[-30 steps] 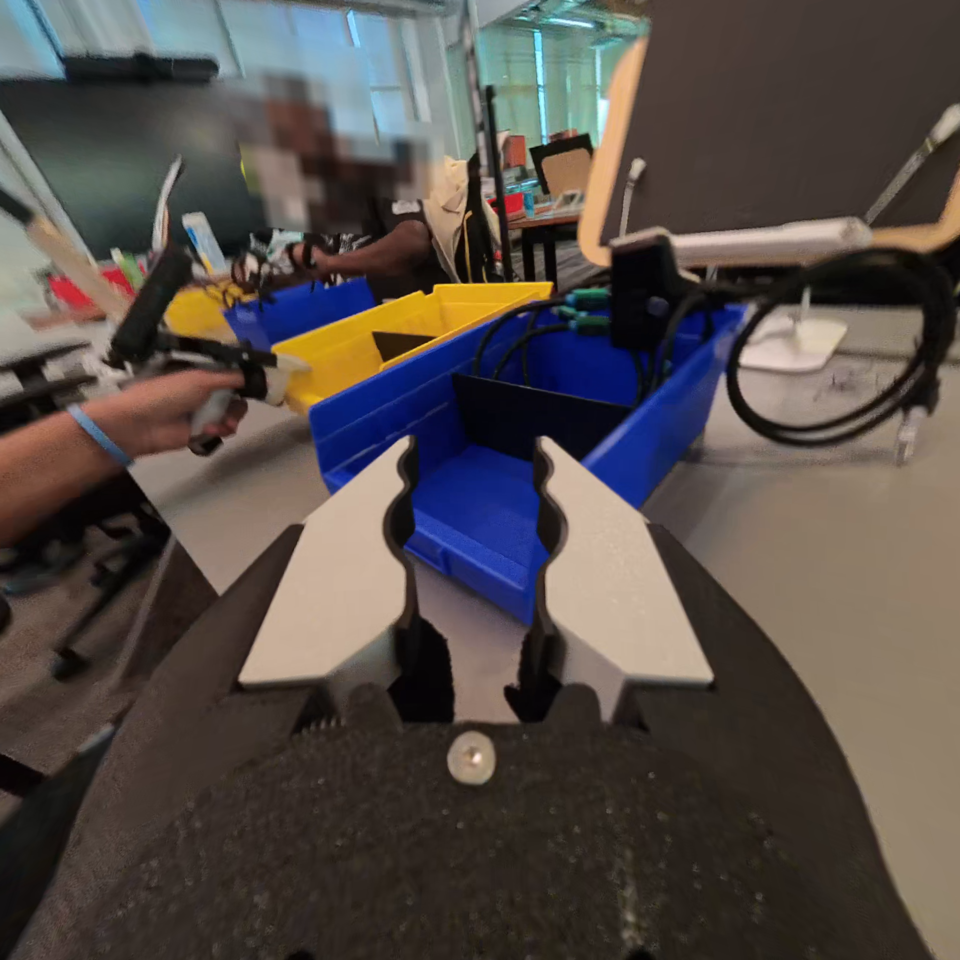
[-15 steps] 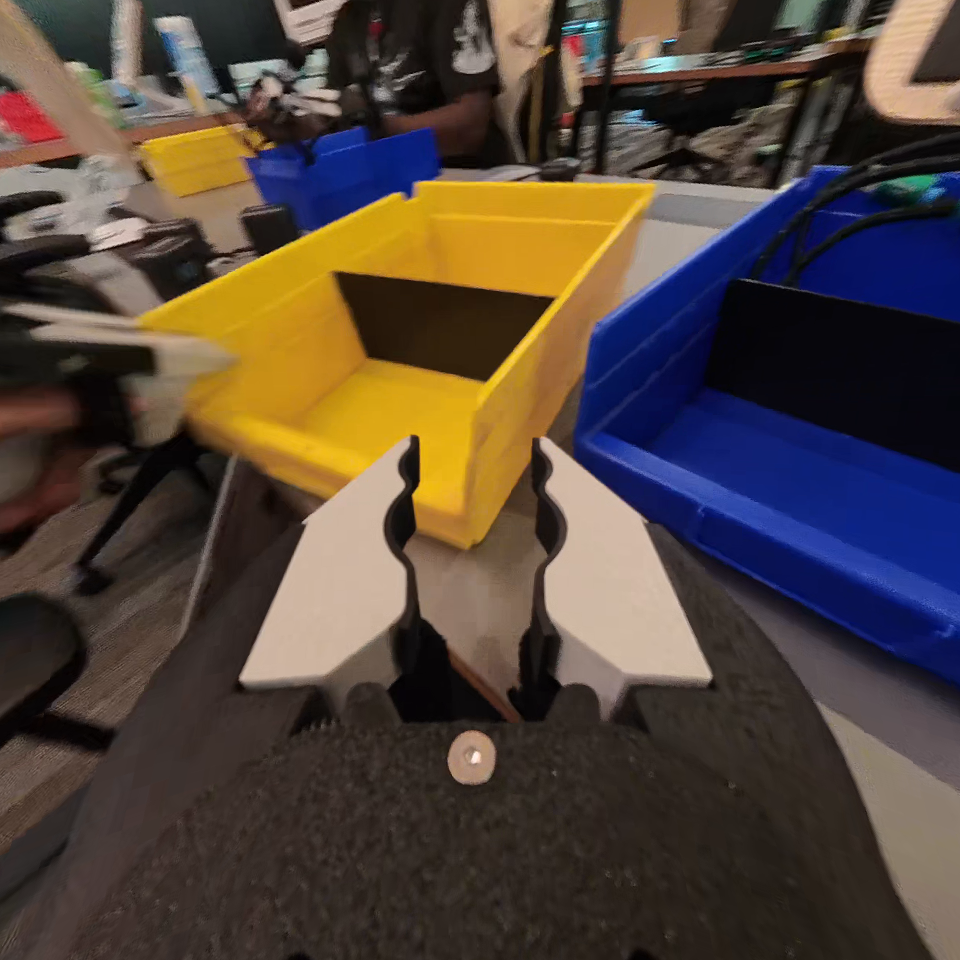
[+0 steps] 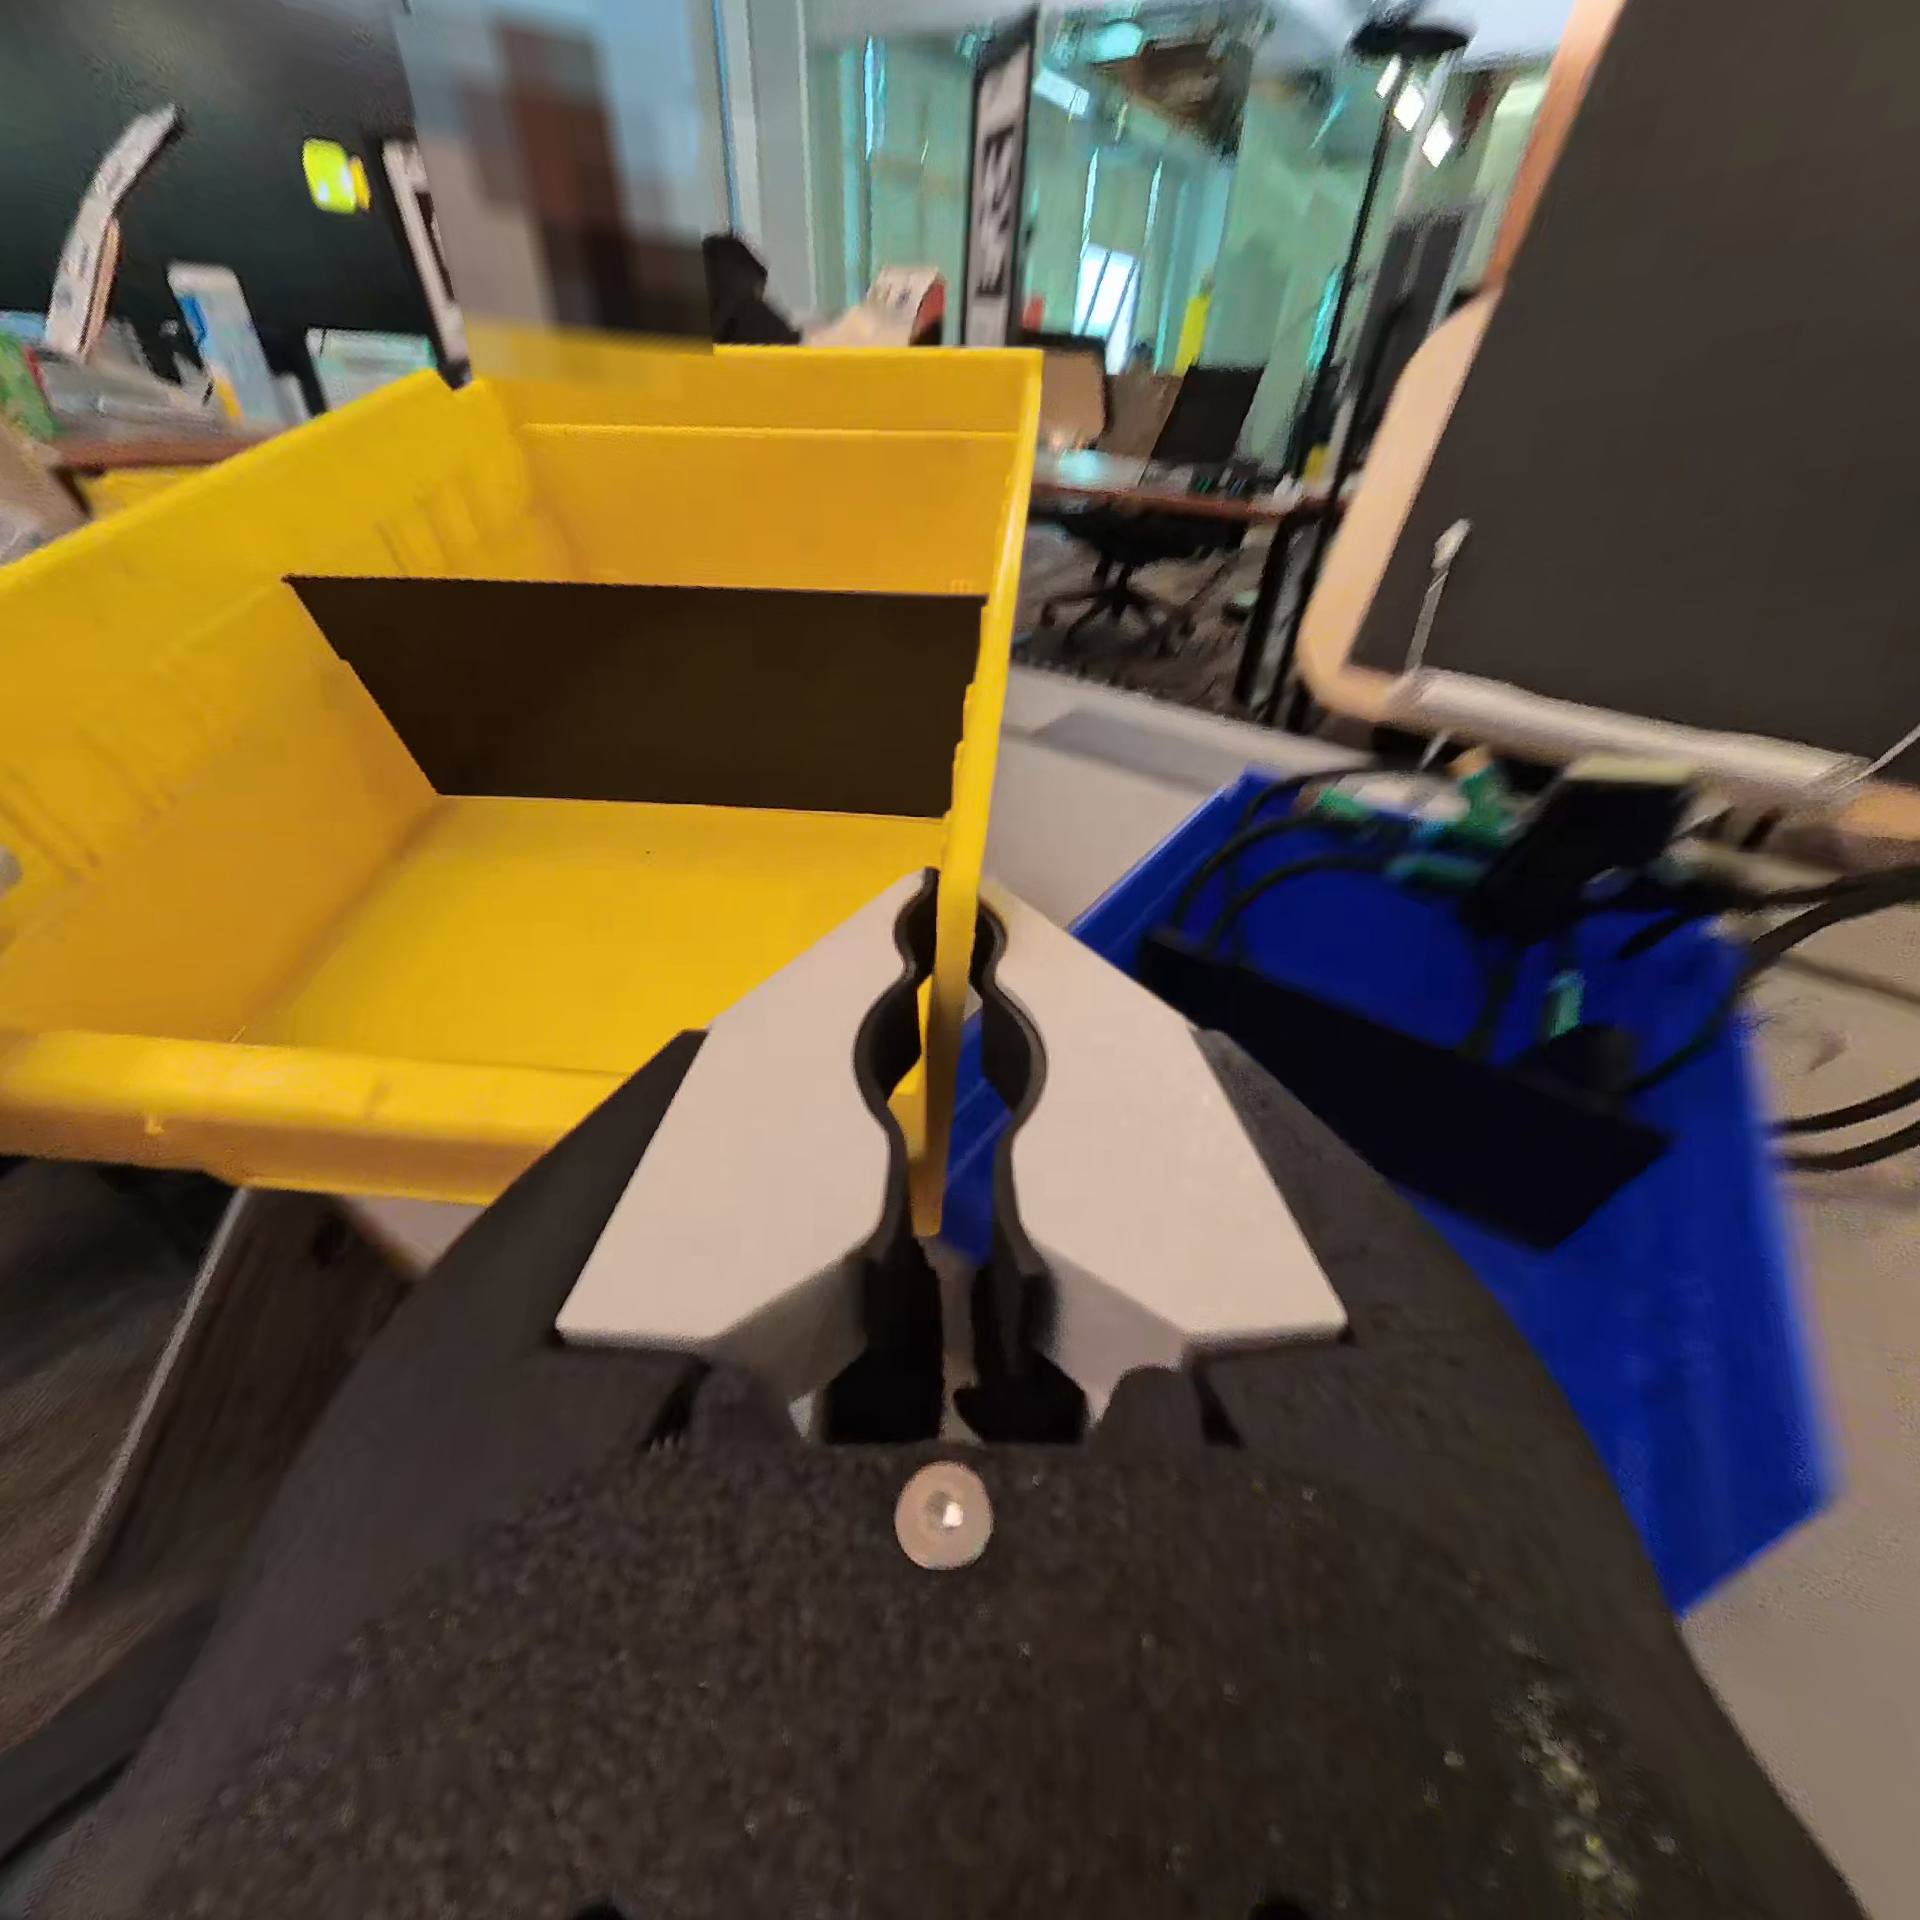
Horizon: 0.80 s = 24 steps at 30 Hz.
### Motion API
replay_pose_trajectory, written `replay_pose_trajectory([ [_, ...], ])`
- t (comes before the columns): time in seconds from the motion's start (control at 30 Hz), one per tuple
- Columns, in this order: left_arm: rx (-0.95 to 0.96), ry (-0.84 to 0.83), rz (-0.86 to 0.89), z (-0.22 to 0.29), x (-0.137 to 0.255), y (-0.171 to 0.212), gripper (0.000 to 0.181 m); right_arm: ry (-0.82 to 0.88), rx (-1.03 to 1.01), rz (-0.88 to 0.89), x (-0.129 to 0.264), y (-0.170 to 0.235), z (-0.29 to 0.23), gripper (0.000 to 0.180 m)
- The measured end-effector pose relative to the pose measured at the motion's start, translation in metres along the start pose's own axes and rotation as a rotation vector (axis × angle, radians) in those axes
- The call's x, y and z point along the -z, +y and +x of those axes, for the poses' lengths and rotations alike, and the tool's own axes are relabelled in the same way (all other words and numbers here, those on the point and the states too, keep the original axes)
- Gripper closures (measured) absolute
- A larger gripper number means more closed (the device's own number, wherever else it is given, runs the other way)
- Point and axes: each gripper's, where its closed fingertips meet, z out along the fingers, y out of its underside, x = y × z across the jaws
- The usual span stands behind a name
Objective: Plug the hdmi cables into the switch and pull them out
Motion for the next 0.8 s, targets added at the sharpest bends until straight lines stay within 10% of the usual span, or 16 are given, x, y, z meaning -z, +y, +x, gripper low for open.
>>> replay_pose_trajectory([
  [0.37, 0.038, 0.458, 0.271, 0.269, -0.074, -0.185, 0.174, 0.487, 0.024, 0.183, 0.106, -0.102, 0.283, 0.177],
  [0.57, 0.039, 0.559, 0.078, 0.456, -0.106, -0.128, 0.175, 0.692, -0.02, -0.156, 0.153, 0.009, 0.447, 0.174],
  [0.8, 0.011, 0.568, -0.082, 0.544, -0.118, -0.036, 0.175, 0.662, -0.147, -0.278, 0.173, 0.121, 0.513, 0.176],
])
